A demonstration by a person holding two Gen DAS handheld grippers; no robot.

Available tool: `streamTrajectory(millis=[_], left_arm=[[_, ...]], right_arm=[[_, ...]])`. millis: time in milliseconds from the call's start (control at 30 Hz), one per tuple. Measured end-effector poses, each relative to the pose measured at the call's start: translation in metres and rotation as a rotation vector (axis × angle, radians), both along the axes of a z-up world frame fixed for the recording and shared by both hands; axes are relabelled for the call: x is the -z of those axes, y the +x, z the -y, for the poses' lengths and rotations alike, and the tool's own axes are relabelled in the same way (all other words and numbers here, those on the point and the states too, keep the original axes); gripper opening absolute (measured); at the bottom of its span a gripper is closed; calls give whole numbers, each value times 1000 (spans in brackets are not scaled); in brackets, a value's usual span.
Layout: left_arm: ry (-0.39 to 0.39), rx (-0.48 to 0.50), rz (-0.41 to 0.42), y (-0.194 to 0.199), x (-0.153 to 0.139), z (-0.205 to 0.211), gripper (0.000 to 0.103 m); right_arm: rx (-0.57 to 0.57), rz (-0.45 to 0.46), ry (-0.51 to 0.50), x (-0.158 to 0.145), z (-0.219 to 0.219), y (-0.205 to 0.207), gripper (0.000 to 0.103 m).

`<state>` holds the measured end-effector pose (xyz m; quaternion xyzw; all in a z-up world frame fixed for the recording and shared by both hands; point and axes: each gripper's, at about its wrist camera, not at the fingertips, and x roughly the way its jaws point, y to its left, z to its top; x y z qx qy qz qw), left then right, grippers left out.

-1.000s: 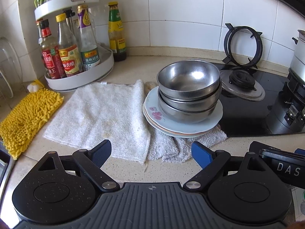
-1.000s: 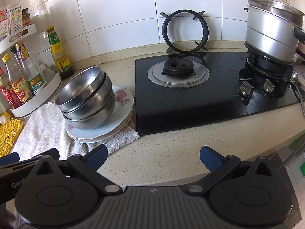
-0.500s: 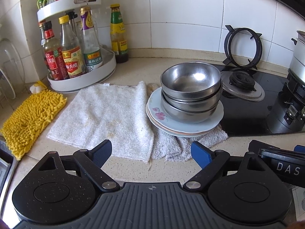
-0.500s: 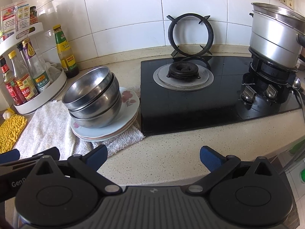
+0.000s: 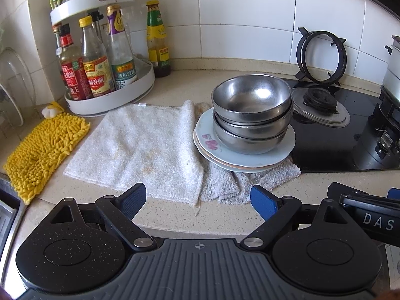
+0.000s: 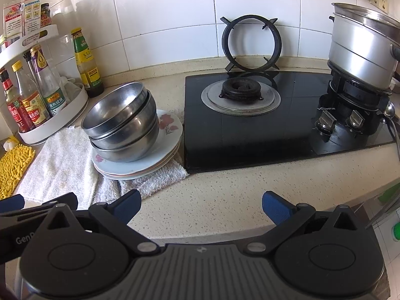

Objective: Organize plates and bowls

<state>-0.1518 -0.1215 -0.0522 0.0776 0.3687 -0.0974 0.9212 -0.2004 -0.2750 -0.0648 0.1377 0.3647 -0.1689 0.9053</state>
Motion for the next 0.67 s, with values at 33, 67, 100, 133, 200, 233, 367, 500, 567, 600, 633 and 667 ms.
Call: streamTrajectory(millis=[33, 67, 100, 133, 200, 233, 367, 500, 567, 600, 633, 667], left_arm=[[-2, 0, -3, 0, 0, 0, 94], [-3, -1, -6, 0, 1, 0, 94], [-5, -3, -9, -1, 1, 0, 94], [-7, -3, -9, -1, 1, -1, 94], [-8, -6, -9, -2, 1, -1, 94], [-8, -8, -11, -2, 1, -1, 94], [-9, -14, -9, -3, 0, -2, 94], [-8, -17, 4, -4, 0, -4, 95], [-4, -16, 19, -4, 0, -5, 98], [-3, -18, 22, -4, -1, -6, 99], [-7, -20, 18, -2, -1, -8, 101], [-14, -20, 7, -1, -1, -10, 103]], right_arm=[[-1, 0, 0, 0, 0, 0, 103], [-1, -1, 1, 0, 0, 0, 103], [-2, 0, 1, 0, 0, -1, 103], [-3, 1, 2, 0, 0, -1, 103], [-4, 1, 2, 0, 0, -1, 103], [-5, 0, 2, 0, -1, -1, 103], [-9, 2, 1, 0, -1, -2, 103], [-16, 5, 0, 0, -2, -1, 103], [-19, 9, 4, -1, -2, -2, 103], [-22, 12, 8, -1, 0, -2, 103], [-24, 13, 14, -1, 0, -2, 103], [-28, 13, 22, -1, 1, -2, 103]])
